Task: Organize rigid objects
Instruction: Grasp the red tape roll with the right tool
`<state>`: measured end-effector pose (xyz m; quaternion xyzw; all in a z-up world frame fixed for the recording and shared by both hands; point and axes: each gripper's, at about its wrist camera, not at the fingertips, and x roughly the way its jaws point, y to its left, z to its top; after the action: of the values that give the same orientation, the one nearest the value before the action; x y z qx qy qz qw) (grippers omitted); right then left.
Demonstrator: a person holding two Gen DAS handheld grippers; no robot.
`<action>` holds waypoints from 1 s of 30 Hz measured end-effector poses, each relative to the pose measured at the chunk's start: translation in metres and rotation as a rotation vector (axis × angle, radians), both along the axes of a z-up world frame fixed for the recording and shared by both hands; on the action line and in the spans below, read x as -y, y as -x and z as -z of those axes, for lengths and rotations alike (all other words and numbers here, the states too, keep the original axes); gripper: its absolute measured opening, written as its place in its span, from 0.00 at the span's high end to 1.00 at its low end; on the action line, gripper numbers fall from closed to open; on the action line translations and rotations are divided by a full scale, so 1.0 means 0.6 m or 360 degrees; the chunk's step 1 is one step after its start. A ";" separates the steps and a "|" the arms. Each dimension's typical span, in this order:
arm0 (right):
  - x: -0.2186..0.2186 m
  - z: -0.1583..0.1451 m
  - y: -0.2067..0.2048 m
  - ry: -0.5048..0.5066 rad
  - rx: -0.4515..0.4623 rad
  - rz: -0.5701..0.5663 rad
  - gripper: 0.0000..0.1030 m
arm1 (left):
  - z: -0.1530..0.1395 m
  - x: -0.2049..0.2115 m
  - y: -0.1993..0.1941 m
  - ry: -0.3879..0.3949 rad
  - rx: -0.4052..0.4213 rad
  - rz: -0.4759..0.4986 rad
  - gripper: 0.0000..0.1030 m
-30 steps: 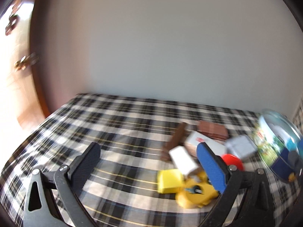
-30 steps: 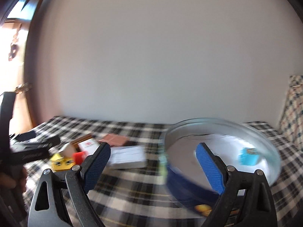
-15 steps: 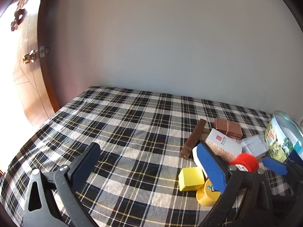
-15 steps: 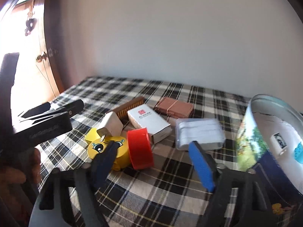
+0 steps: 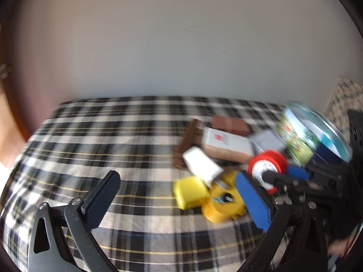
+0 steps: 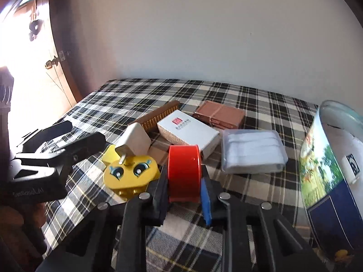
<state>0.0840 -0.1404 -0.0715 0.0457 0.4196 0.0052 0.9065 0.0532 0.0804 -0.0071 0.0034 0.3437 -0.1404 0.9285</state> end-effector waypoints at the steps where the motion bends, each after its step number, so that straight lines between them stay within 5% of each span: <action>1: 0.007 -0.004 0.011 0.0011 0.0019 0.0003 0.75 | 0.003 0.008 0.002 0.0011 -0.0025 0.0078 0.00; 7: 0.041 -0.033 0.056 0.0000 0.0133 0.0006 0.75 | 0.018 0.062 0.012 -0.0130 -0.0030 0.0308 0.03; 12: 0.055 -0.041 0.093 0.0107 0.0187 -0.0020 0.75 | 0.028 0.081 0.003 -0.0104 -0.0114 0.0399 0.14; 16: 0.069 -0.036 0.084 0.0028 0.0139 0.0011 0.75 | 0.029 0.089 -0.002 -0.0045 -0.0123 0.0448 0.15; 21: 0.085 -0.034 0.082 -0.0039 0.0123 0.0066 0.74 | 0.042 0.102 0.012 0.0023 -0.0276 0.0645 0.48; 23: 0.088 -0.035 0.084 -0.0043 0.0128 0.0079 0.74 | 0.047 0.104 0.009 0.0008 -0.0307 0.0632 0.48; 27: 0.090 -0.034 0.083 -0.0045 0.0131 0.0088 0.74 | 0.052 0.101 -0.011 0.0059 -0.0353 0.0478 0.24; 30: 0.091 -0.035 0.083 -0.0039 0.0136 0.0094 0.74 | 0.049 0.099 -0.009 0.0126 -0.0345 0.0434 0.24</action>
<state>0.0344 -0.1947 -0.0508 0.0690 0.3788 -0.0143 0.9228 0.0587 0.0212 -0.0367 -0.0017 0.4324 -0.2778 0.8578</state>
